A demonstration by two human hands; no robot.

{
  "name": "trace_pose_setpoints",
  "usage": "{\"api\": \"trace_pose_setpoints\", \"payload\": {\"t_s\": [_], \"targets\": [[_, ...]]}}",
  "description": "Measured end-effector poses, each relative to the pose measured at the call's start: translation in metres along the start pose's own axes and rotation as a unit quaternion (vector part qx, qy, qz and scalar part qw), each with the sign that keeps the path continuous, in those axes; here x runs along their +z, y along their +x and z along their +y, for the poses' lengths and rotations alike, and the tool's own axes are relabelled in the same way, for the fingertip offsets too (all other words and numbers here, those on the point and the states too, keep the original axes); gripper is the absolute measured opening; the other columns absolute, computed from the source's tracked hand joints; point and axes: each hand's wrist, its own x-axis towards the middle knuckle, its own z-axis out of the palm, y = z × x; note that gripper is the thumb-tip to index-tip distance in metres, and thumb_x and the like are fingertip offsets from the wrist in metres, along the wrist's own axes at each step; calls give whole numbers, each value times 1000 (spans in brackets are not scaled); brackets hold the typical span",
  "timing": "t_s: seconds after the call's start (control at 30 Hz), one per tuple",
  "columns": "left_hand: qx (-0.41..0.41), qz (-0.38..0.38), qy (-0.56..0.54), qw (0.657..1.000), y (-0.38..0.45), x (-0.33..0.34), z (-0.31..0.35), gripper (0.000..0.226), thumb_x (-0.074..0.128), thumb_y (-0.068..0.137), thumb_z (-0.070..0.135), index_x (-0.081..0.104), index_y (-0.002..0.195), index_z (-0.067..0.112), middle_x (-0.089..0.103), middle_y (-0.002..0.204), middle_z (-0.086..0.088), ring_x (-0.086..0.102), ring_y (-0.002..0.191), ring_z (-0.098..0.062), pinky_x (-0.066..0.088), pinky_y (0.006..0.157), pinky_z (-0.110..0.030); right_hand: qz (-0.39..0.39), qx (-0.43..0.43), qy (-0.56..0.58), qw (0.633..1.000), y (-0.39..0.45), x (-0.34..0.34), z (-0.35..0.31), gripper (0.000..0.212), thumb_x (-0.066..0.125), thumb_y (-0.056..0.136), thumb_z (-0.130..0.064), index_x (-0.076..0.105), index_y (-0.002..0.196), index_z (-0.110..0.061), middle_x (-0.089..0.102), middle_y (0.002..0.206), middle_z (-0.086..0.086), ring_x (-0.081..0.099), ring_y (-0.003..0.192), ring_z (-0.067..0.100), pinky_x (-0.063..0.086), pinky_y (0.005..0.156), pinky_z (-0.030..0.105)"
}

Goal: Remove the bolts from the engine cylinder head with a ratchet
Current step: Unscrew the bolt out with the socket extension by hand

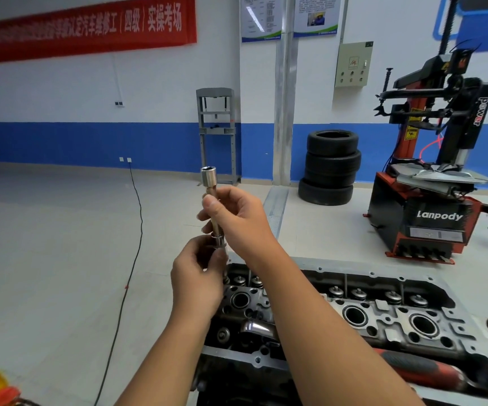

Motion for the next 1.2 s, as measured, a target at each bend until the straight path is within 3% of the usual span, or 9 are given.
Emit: {"api": "trace_pose_setpoints", "payload": {"t_s": [0.1,0.17,0.33,0.5,0.57,0.7,0.93,1.07,1.2], "targets": [[-6,7,-3,1000,1,-2,-3,13,83,88,29,71,93,33,77,88,17,73,82,-1,60,81,-35,11,-4,2,1000,-1,-1,0,11,73,97,-23,65,103,-19,78,88,4,75,73,20,63,73,38],[-2,-14,-2,1000,0,0,-2,3,71,97,39,72,95,37,75,83,11,69,73,-1,58,75,-36,1,0,8,1000,0,0,0,5,67,101,-20,63,101,-16,78,88,6,74,73,21,62,74,40],[6,-19,27,999,-1,2,0,23,59,105,23,69,97,43,75,88,16,70,79,-6,58,76,-37,-14,24,8,1000,-1,2,-5,16,51,109,-23,64,107,-14,77,92,3,72,73,18,59,66,31],[6,8,32,999,0,0,-1,13,82,88,31,70,92,33,75,85,23,71,78,2,55,70,-28,-14,20,6,1000,-4,1,-4,17,71,98,-21,61,107,-10,77,87,9,72,75,28,61,79,56],[-5,-16,5,1000,-1,1,-1,2,72,97,34,72,98,34,76,84,16,71,74,-3,54,69,-31,-19,16,14,1000,-4,2,-5,15,69,100,-17,59,104,-6,77,88,14,71,75,34,62,77,50],[-4,-38,-3,999,-1,2,-1,26,51,109,25,71,96,38,72,76,13,64,67,-4,46,62,-25,-9,20,-6,1000,-1,1,-4,13,55,108,-21,62,105,-10,78,94,10,72,74,22,61,76,41],[7,2,14,1000,-1,0,1,7,78,92,33,76,96,39,77,84,20,72,78,0,55,72,-29,17,10,20,1000,-2,0,-3,13,74,96,-20,64,100,-14,78,87,9,73,69,22,61,70,39],[29,-31,28,999,-5,1,0,20,60,105,28,73,110,41,74,84,19,66,72,-3,50,66,-28,-9,20,29,999,-2,0,-5,11,59,105,-20,62,100,-11,77,89,9,72,72,23,60,74,44],[26,-14,36,999,-3,1,1,26,66,101,17,71,103,43,76,93,21,71,88,-4,58,83,-35,-18,26,19,999,-2,1,-5,17,57,106,-25,66,107,-11,78,92,7,73,77,23,61,81,51]]}}
